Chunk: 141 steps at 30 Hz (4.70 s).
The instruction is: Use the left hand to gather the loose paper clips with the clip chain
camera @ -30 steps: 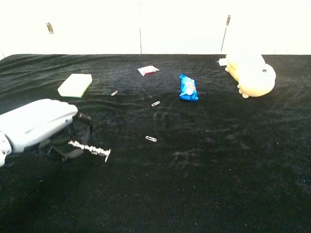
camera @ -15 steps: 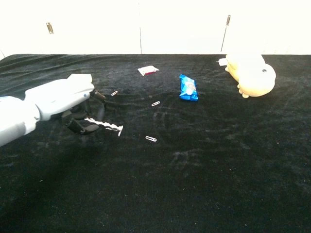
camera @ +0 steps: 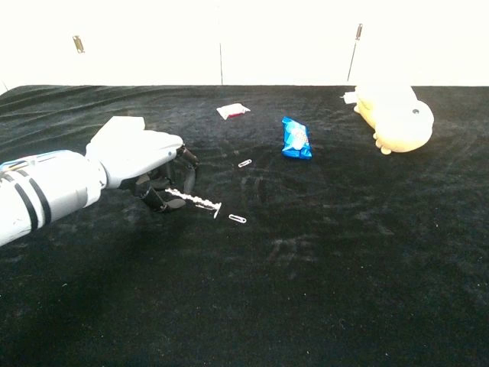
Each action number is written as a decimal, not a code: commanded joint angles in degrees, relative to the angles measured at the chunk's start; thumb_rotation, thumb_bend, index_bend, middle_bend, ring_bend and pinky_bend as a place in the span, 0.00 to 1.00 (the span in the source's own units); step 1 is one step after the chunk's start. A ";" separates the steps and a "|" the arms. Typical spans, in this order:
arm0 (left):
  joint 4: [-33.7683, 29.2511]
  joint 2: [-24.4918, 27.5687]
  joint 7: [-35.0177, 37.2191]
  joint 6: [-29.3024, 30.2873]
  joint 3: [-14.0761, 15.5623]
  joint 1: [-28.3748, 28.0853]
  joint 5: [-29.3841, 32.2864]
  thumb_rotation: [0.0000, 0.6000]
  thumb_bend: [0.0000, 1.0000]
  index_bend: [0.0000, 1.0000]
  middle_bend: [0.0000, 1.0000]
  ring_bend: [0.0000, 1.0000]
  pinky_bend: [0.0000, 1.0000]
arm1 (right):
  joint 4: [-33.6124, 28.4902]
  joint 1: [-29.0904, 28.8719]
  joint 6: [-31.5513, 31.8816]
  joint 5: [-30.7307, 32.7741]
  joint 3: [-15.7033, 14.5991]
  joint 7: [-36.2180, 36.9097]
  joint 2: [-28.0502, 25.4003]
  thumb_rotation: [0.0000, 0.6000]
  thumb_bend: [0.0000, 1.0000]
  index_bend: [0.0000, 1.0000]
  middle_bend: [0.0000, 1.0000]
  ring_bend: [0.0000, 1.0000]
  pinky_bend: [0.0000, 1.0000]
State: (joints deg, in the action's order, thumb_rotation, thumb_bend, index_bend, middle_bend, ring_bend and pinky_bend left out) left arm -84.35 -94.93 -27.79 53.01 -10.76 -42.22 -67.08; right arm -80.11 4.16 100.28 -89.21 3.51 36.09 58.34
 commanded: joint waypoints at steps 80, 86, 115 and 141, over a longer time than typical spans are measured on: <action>15.95 0.57 8.96 -0.10 -5.30 -7.63 3.72 1.00 0.65 0.82 1.00 1.00 1.00 | -0.47 2.87 -0.94 1.79 2.03 -1.59 1.19 1.00 0.24 0.00 0.00 0.03 0.00; 20.94 0.20 10.27 -2.73 -6.04 -8.81 5.64 1.00 0.65 0.82 1.00 1.00 1.00 | -0.96 2.46 -2.03 2.14 2.11 -2.17 1.07 1.00 0.24 0.00 0.00 0.03 0.00; 43.31 -10.19 16.29 -14.40 -6.28 -15.62 7.96 1.00 0.65 0.82 1.00 1.00 1.00 | -1.03 3.11 -1.96 3.06 2.51 -2.13 1.23 1.00 0.24 0.00 0.00 0.03 0.00; 55.06 -14.12 27.86 -21.10 -6.06 -17.31 4.31 1.00 0.65 0.82 1.00 1.00 1.00 | -1.40 3.21 -2.62 3.62 2.78 -2.90 1.37 1.00 0.23 0.00 0.00 0.03 0.00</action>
State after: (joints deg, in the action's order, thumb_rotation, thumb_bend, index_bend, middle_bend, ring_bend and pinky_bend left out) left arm -29.72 -108.77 -0.37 32.23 -16.94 -59.39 -62.41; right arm -81.50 7.38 97.66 -85.60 6.29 33.20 59.71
